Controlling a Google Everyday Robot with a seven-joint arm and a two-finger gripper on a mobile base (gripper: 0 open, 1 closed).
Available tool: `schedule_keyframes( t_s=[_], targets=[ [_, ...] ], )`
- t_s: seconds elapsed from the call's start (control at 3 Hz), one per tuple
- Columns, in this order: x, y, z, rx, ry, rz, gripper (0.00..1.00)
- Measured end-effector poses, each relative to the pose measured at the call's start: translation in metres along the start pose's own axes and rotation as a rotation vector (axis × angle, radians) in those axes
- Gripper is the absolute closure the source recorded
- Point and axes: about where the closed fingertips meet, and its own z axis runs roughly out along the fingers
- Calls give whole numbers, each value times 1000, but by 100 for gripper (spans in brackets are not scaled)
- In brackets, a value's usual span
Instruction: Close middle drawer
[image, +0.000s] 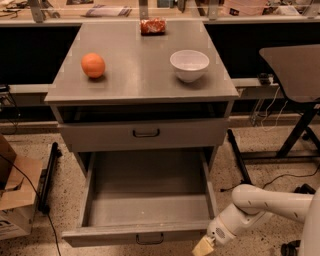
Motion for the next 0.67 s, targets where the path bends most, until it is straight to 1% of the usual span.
schedule_keyframes(
  t_s=[0.33, 0.67],
  targets=[
    [-7, -5, -1, -8, 2, -15, 100],
    [-8, -2, -3, -13, 7, -21, 100]
  ],
)
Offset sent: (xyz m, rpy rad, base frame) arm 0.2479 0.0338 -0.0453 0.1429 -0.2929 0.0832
